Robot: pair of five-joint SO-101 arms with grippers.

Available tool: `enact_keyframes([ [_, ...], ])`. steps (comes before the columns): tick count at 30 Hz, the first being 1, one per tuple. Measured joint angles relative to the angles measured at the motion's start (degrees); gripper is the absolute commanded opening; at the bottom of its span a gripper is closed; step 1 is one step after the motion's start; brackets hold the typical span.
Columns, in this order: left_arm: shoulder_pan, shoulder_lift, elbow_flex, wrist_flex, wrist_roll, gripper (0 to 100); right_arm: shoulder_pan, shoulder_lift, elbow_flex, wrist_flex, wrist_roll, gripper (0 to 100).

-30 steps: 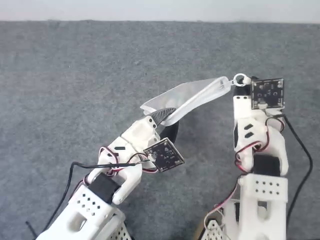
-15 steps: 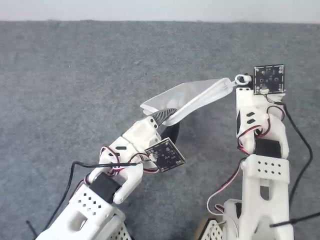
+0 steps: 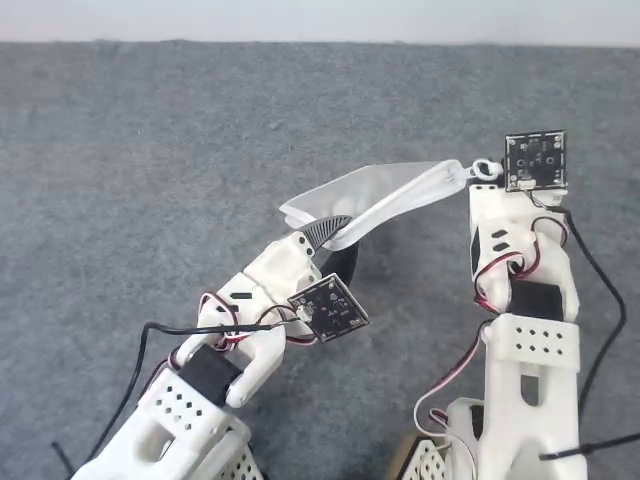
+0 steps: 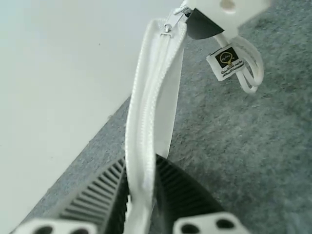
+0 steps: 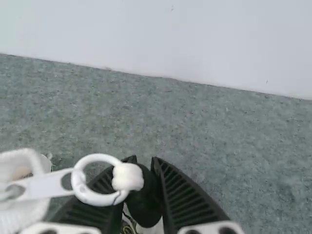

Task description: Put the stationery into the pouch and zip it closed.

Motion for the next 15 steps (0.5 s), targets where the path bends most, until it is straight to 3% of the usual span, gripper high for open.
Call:
enact_keyframes([
  [4, 0.0, 0.0, 0.0, 0.0, 0.0, 1, 0.0, 0.0, 0.0, 3.0, 2.0, 1.7],
  [10, 0.8, 0.0, 1.8, 0.0, 0.0, 1, 0.2, 0.1, 0.5, 8.7, 2.9, 17.3],
  [15, 1.3, 0.1, 1.8, 0.1, 0.2, 6, -1.8, 0.2, 6.8, 8.0, 3.3, 18.4],
])
